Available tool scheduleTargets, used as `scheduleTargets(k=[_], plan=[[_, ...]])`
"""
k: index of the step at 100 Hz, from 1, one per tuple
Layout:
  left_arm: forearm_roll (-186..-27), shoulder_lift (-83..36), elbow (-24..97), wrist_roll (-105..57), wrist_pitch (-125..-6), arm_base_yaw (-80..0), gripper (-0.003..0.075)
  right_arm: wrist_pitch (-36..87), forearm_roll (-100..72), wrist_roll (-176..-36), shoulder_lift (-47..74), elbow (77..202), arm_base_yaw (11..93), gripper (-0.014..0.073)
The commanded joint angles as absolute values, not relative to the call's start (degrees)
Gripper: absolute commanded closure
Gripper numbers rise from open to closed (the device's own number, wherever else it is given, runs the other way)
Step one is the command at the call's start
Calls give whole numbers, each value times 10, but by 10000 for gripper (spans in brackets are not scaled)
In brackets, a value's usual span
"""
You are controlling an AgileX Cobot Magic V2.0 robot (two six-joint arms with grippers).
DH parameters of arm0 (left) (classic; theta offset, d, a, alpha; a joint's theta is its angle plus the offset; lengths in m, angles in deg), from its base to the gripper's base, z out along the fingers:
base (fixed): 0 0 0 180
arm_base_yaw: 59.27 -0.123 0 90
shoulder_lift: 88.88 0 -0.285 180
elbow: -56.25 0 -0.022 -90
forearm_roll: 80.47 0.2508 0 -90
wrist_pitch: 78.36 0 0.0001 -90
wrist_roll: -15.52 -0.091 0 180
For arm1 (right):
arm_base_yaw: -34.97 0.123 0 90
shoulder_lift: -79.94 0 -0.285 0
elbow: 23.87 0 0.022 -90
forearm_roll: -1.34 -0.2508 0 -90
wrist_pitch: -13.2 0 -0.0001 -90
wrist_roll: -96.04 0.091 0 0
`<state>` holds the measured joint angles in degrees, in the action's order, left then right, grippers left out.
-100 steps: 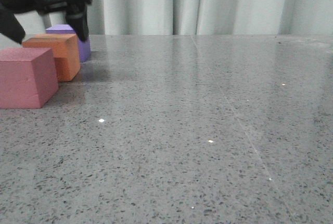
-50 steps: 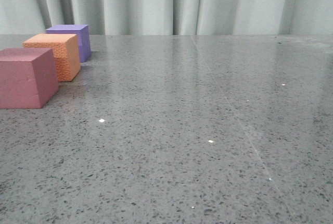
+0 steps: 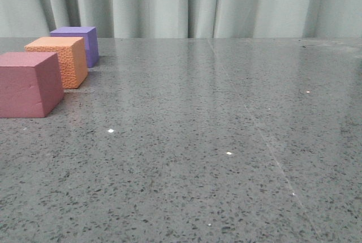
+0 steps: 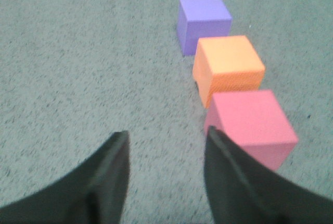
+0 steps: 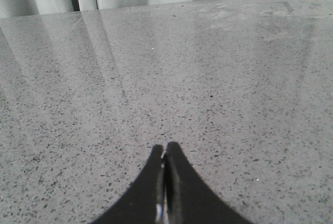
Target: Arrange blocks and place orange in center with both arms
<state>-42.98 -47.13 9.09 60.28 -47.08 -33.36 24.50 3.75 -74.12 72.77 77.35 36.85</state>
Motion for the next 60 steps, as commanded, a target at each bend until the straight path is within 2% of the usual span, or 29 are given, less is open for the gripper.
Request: scheduleTargets(k=[1,15,60], plan=[[-406,-501,79,604,-507,-334,564,198,38,-748,741,781,366,661],[-404,-521,63,604,-507,-334,740,198,38,-748,741,781,366,661],[-404,-521,63,604,-501,-334,739,198,38,-748,741,781,366,661]])
